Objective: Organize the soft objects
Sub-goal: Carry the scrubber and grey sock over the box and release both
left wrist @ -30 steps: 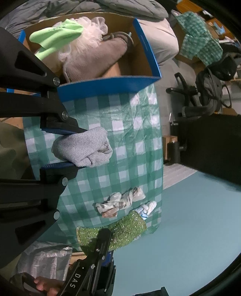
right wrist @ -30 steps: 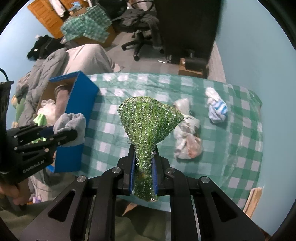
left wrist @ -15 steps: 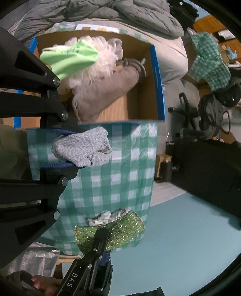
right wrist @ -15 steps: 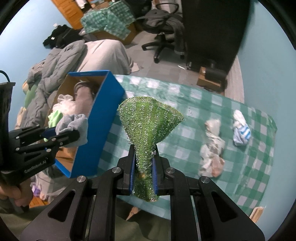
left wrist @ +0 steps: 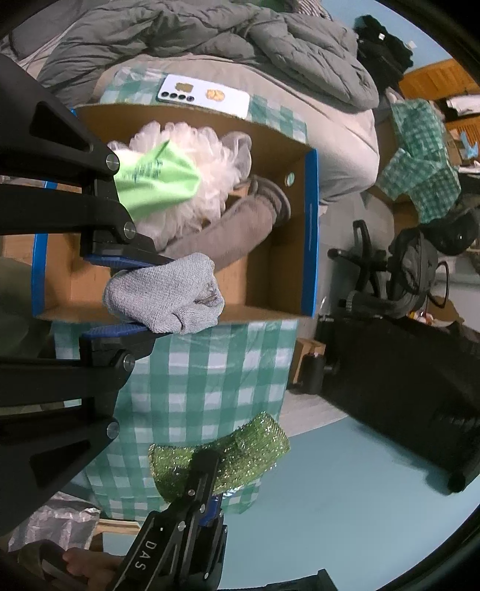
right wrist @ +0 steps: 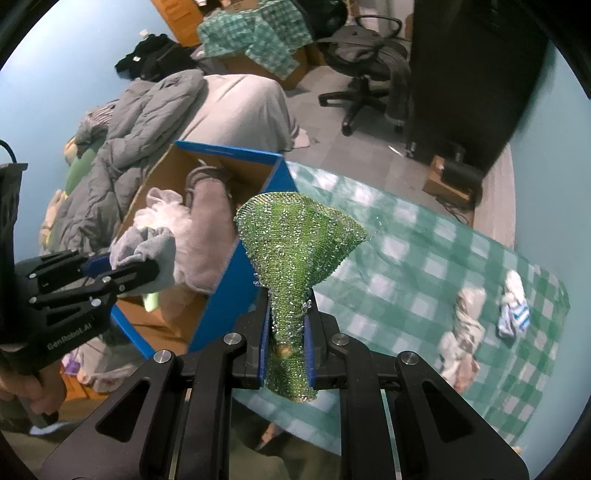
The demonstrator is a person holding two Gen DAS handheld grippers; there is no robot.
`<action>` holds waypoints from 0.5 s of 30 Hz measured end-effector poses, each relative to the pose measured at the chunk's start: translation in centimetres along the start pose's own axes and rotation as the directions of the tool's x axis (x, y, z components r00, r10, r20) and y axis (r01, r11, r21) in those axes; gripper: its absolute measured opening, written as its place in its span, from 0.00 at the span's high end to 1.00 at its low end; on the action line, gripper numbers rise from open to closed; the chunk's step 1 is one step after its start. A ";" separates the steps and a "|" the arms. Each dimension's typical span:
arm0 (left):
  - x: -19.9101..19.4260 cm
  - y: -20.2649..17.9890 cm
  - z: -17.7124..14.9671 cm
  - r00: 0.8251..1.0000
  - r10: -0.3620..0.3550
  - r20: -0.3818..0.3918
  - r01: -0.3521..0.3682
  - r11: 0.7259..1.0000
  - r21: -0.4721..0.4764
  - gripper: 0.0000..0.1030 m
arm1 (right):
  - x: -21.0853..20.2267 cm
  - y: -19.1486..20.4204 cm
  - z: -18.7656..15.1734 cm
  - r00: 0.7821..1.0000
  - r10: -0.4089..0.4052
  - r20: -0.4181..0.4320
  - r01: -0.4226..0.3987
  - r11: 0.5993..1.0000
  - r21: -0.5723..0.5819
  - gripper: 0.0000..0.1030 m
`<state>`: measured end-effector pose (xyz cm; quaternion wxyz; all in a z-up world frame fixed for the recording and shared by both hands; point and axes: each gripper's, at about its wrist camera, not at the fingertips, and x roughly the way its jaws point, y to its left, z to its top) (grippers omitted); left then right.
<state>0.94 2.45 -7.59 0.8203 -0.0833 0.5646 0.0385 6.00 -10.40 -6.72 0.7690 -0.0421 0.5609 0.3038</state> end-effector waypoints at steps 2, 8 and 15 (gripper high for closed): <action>0.0 0.7 0.1 1.000 0.005 0.002 -0.005 1.000 -0.007 0.76 | 0.5 0.7 0.7 1.000 0.005 -0.001 -0.005 1.000 -0.014 0.87; 0.3 2.8 0.8 1.000 0.016 0.007 -0.016 0.999 -0.028 0.76 | 1.7 2.8 2.7 1.000 0.031 0.002 -0.030 0.999 -0.045 0.87; 0.7 4.7 2.1 0.999 0.031 0.016 -0.030 0.999 -0.036 0.76 | 3.0 4.7 5.0 0.999 0.049 0.003 -0.048 0.996 -0.070 0.87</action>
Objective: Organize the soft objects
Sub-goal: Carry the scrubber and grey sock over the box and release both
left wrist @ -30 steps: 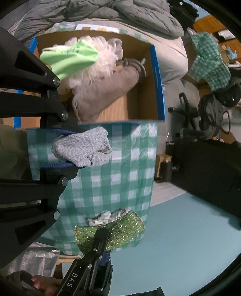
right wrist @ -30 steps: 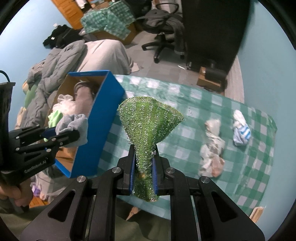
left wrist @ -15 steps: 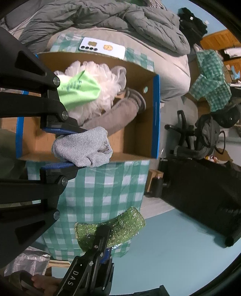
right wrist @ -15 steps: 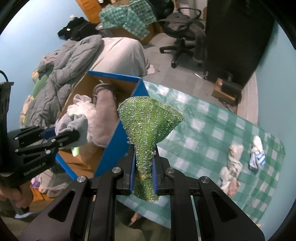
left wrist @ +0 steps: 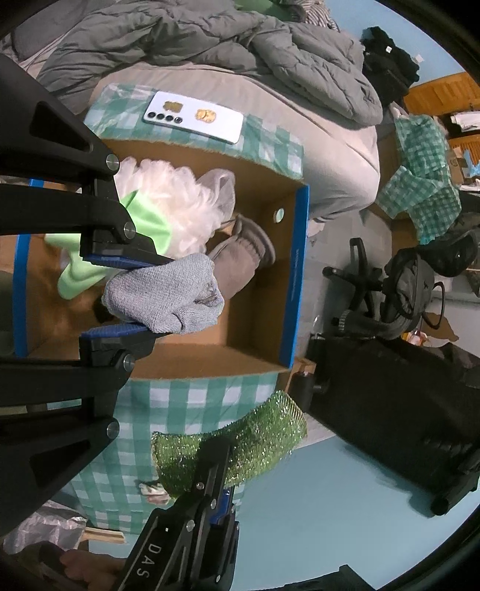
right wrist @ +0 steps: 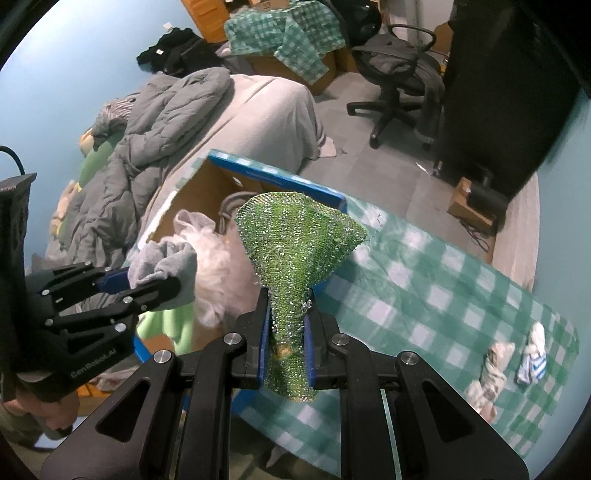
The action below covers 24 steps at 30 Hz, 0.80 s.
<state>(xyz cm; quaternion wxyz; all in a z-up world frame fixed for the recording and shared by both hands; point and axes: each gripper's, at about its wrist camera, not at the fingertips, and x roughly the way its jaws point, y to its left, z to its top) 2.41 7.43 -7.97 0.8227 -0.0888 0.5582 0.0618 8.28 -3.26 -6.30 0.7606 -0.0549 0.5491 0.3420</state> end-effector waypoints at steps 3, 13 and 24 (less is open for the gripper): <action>0.6 0.9 0.6 1.000 0.004 -0.002 -0.004 1.000 -0.007 0.76 | 0.9 0.6 1.0 1.000 0.011 -0.005 -0.011 1.000 -0.002 0.87; 3.1 2.9 2.4 1.000 0.011 -0.024 -0.011 1.000 -0.008 0.76 | 4.3 2.0 3.9 0.999 0.033 -0.043 -0.033 0.999 -0.011 0.87; 5.8 4.5 3.2 0.997 0.026 -0.067 -0.029 0.999 -0.045 0.69 | 7.8 2.0 5.3 0.994 0.057 -0.098 -0.057 0.998 0.001 0.87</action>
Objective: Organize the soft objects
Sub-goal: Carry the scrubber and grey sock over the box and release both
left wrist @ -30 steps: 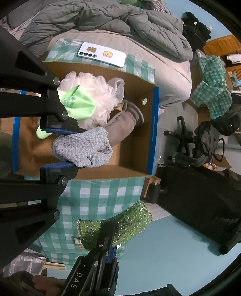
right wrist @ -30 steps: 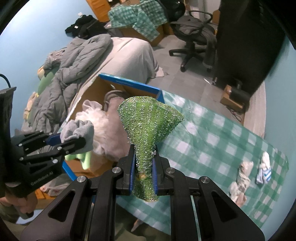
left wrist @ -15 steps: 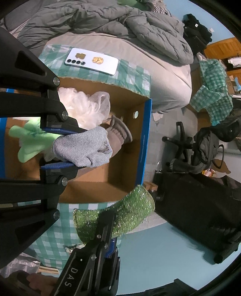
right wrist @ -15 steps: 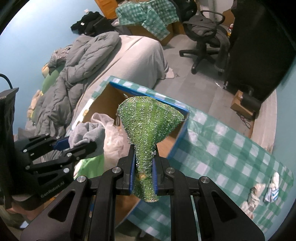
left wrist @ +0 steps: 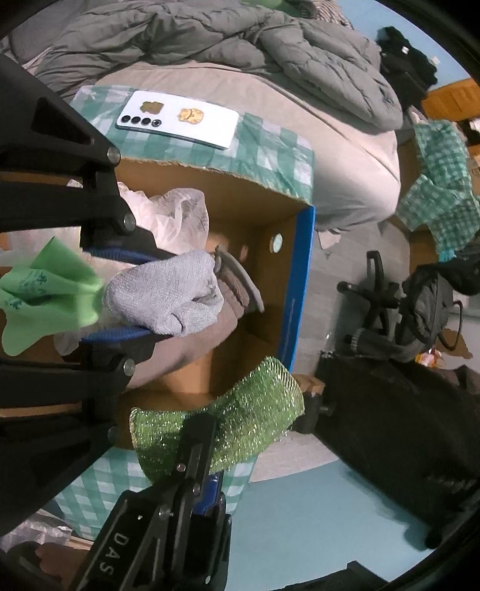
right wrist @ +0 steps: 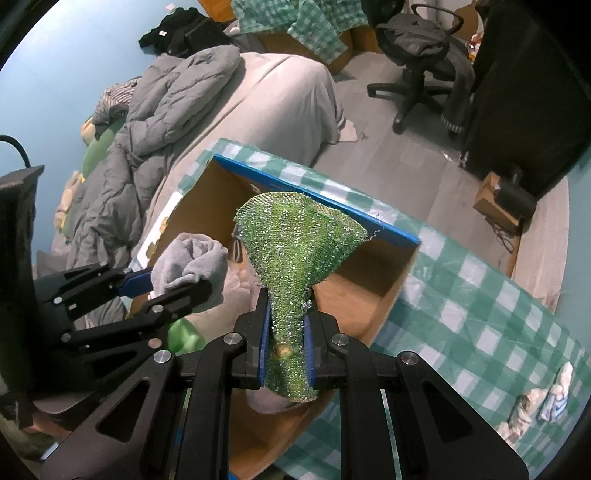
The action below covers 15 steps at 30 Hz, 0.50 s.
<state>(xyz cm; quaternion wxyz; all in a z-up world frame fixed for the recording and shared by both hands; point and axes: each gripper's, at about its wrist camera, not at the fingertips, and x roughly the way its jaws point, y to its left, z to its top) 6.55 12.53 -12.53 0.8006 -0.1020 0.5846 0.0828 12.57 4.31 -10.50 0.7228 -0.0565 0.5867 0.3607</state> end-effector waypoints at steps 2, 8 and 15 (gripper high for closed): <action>-0.1 0.2 0.0 1.000 0.005 0.006 -0.005 1.000 -0.011 0.56 | 0.2 0.0 0.2 1.000 0.003 -0.003 -0.003 1.000 0.002 0.80; -0.7 0.4 -0.3 1.000 0.023 0.020 -0.023 1.000 -0.008 0.43 | 0.3 0.3 0.3 1.000 -0.018 0.009 0.018 1.000 -0.012 0.58; -1.5 0.4 -0.4 0.999 0.029 0.033 -0.029 0.999 -0.021 0.38 | -0.2 0.0 -0.1 0.999 -0.037 0.017 0.037 0.999 -0.002 0.52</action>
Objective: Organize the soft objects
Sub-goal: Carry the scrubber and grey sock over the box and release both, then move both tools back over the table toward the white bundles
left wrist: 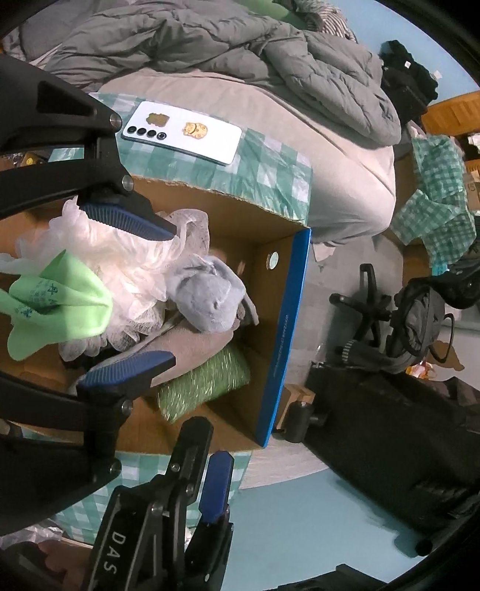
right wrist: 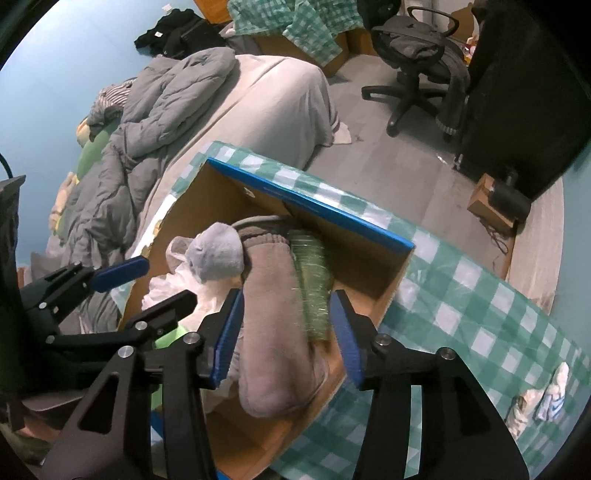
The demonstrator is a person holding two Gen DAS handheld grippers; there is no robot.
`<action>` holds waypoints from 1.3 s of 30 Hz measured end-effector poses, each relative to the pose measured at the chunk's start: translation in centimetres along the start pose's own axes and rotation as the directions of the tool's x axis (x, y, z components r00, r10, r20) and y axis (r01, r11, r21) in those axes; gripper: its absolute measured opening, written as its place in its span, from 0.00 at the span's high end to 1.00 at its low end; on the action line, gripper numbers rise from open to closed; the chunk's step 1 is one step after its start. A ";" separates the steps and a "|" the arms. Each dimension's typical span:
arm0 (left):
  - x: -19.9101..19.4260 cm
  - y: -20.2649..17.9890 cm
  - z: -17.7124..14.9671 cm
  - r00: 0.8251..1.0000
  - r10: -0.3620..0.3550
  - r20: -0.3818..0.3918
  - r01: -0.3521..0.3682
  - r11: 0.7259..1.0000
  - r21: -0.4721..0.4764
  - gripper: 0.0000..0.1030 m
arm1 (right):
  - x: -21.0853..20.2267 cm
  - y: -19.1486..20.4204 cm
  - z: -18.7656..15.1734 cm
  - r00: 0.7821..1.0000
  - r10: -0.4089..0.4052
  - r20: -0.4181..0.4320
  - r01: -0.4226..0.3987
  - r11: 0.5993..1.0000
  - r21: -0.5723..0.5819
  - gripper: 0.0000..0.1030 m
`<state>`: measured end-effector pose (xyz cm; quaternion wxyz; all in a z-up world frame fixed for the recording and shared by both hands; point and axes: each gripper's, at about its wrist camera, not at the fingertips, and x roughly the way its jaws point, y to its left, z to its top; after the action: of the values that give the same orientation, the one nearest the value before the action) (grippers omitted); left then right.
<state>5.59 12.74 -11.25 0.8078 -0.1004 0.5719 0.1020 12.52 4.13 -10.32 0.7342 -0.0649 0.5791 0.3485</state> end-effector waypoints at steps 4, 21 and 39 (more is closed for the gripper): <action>-0.7 -0.3 -0.3 1.000 -0.002 0.007 0.002 1.000 -0.001 0.38 | -0.7 -0.6 -0.6 1.000 0.000 0.007 0.000 1.000 0.020 0.52; -3.0 -4.0 -1.9 0.999 0.003 0.036 -0.005 0.999 0.054 0.36 | -4.2 -3.5 -3.7 0.998 -0.053 0.030 0.052 0.998 0.046 0.48; -3.1 -11.0 -3.6 0.999 -0.036 0.006 0.035 0.991 0.131 0.33 | -8.4 -10.5 -8.9 0.986 -0.163 0.028 0.158 0.978 0.133 0.41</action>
<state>4.36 1.03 -8.99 0.8167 -0.0568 0.5721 0.0502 10.81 -11.86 -8.95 0.7735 -0.0564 0.5794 0.2506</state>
